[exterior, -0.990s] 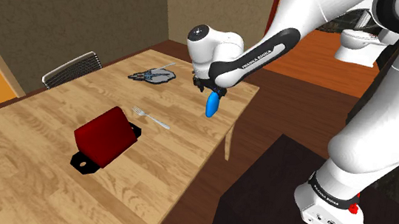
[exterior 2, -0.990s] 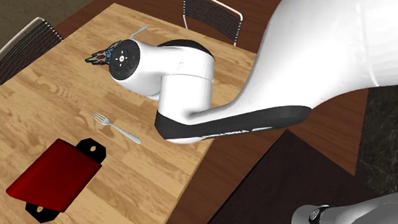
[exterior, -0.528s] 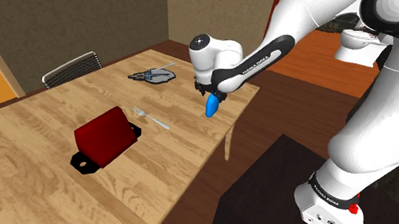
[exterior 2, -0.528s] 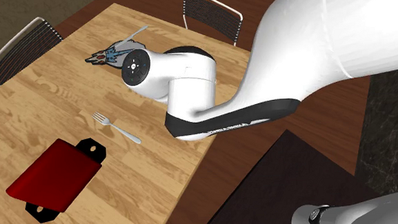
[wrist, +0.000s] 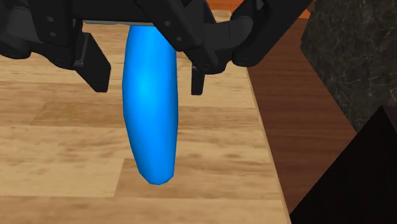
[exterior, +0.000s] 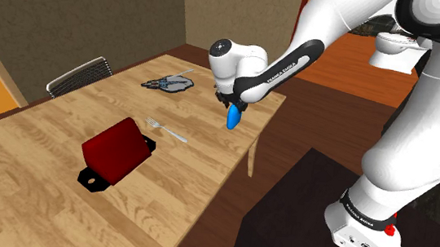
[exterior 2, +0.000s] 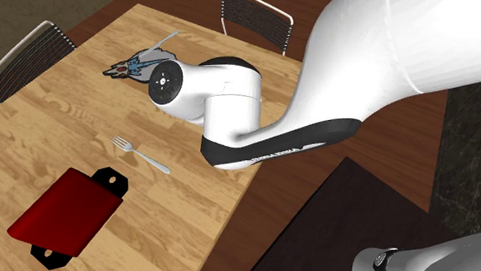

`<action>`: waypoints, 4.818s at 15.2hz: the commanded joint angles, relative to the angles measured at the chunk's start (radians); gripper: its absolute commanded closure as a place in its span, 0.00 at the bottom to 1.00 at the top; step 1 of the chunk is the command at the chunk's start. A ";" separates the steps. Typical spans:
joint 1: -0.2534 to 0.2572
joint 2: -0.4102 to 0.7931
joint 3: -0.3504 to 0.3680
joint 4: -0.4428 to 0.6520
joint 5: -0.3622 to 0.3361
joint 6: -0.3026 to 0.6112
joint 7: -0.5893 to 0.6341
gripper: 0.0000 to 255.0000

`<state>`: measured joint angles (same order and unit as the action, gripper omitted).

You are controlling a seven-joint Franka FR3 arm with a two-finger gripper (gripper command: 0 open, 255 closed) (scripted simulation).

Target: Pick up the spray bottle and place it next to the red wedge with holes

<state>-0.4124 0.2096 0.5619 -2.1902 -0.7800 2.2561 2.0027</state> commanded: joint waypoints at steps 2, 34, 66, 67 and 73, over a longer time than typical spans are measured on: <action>0.000 0.000 0.000 0.000 0.000 0.000 0.000 1.00; -0.024 -0.218 0.034 0.102 0.251 -0.194 -0.261 1.00; -0.020 -0.285 0.034 0.451 0.352 -0.551 -0.464 1.00; -0.020 -0.283 0.035 0.466 0.352 -0.564 -0.469 1.00; 0.030 -0.252 0.097 0.530 0.338 -0.648 -0.383 1.00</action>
<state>-0.3966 -0.0492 0.6420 -1.6787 -0.4392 1.6337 1.5968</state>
